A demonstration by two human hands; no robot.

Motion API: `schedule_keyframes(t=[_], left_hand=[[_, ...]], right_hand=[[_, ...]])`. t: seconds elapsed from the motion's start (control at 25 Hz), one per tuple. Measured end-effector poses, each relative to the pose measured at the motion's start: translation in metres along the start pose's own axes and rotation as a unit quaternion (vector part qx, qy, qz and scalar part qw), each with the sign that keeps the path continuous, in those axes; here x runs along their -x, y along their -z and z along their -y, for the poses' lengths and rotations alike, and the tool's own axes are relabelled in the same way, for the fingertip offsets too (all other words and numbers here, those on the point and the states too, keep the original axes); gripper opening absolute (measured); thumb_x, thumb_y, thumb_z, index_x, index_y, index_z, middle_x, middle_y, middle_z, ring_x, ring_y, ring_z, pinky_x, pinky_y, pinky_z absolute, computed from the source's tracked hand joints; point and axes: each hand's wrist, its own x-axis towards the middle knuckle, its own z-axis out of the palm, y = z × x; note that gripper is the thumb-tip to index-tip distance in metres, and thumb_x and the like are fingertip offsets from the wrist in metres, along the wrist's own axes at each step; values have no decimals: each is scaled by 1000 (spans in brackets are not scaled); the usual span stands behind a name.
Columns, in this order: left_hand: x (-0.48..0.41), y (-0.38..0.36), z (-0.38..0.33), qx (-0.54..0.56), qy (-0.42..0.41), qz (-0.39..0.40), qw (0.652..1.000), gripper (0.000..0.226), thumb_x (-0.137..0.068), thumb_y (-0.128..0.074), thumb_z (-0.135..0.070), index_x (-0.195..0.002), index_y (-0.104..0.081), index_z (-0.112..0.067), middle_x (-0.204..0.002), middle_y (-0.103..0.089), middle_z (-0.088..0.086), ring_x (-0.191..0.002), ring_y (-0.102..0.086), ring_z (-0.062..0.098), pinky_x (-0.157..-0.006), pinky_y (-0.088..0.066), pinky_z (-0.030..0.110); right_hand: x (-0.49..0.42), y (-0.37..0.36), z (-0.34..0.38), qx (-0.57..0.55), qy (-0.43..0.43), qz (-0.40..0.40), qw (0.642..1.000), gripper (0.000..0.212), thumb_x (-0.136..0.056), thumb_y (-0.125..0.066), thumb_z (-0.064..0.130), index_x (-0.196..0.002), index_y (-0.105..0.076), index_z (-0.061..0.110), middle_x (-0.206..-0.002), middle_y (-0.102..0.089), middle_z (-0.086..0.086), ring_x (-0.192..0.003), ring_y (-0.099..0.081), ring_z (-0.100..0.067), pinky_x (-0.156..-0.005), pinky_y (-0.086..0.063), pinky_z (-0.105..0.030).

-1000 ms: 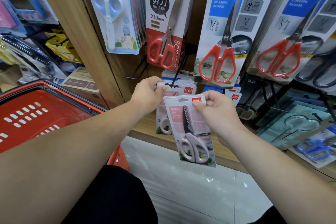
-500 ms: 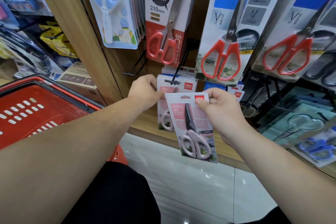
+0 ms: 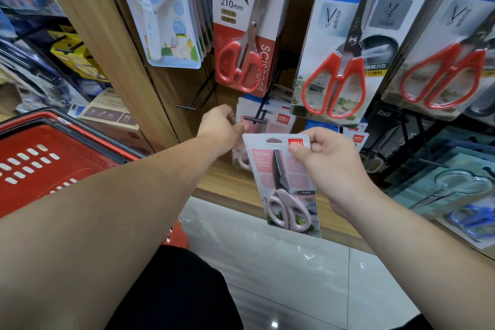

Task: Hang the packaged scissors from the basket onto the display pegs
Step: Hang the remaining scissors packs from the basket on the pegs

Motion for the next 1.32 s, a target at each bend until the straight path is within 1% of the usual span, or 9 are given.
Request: schedule_keyframes(t=[0.2,0.32,0.4,0.52,0.6,0.76,0.96,1.16,1.32], left_hand=[[20,9,-2,15,17,7,1000,19,-92,-70,-6,-99,-59,-20,-96,-77,12,-86,-78,32,-74,-67,51],[41,26,-6,44,14,17,999,24,-97,-55,-3,-98,-71,-21,-103,-77,5,-91,-74,23,-64,-60,38],[54,38,-8,66,9,35,997,21,-98,-60,-11,-100,-77,-23,-100,-78,-1,-87,-71,18,-60,-51,32],[58,45,-8,79,-39,48,995,17,-99,-72,-26,-115,-71,-20,-95,-77,7,-75,-71,15,-50,-51,25],[52,38,-8,84,-48,32,995,16,-99,-73,-26,-109,-70,-14,-90,-76,12,-74,-71,16,-55,-57,24],[36,25,-5,90,-56,-16,994,14,-100,-72,-27,-99,-70,-13,-93,-75,16,-77,-68,19,-79,-66,43],[30,18,-6,94,-90,-16,991,10,-100,-72,-25,-96,-69,-16,-81,-69,2,-72,-62,13,-75,-61,37],[23,9,-9,81,-59,-39,994,10,-99,-73,-28,-91,-69,-23,-93,-75,11,-89,-75,29,-84,-64,49],[19,1,-11,102,-36,-54,993,13,-96,-77,-33,-89,-69,-24,-91,-77,8,-90,-76,28,-84,-64,49]], right_hand=[[-2,-12,-6,20,2,-1,1000,17,-104,-63,10,-96,-71,22,-94,-80,3,-95,-77,-17,-86,-64,-46],[-6,-25,-5,13,13,-13,1000,18,-103,-63,10,-97,-72,25,-96,-80,3,-97,-76,-17,-91,-62,-46],[-12,-34,-3,5,23,-24,999,19,-102,-64,11,-95,-72,27,-94,-80,5,-95,-76,-14,-90,-61,-42],[-19,-48,4,-2,28,-63,998,20,-101,-66,12,-92,-68,30,-94,-77,9,-91,-71,-7,-85,-55,-29],[-26,-55,3,8,27,-97,995,13,-100,-68,14,-97,-68,27,-95,-76,5,-92,-71,-12,-85,-56,-31],[-32,-63,1,46,33,-144,988,3,-99,-69,19,-100,-67,22,-97,-74,1,-94,-69,-18,-88,-55,-35],[-33,-62,-2,53,31,-166,984,14,-105,-60,27,-110,-68,17,-100,-72,-1,-95,-66,-21,-85,-49,-33],[-23,-64,-6,49,-86,-91,991,35,-107,-49,44,-119,-65,15,-111,-70,-3,-102,-62,-23,-83,-43,-34],[-15,-59,-3,124,6,-30,992,36,-108,-47,46,-101,-69,19,-90,-67,7,-87,-62,-12,-67,-43,-28]])
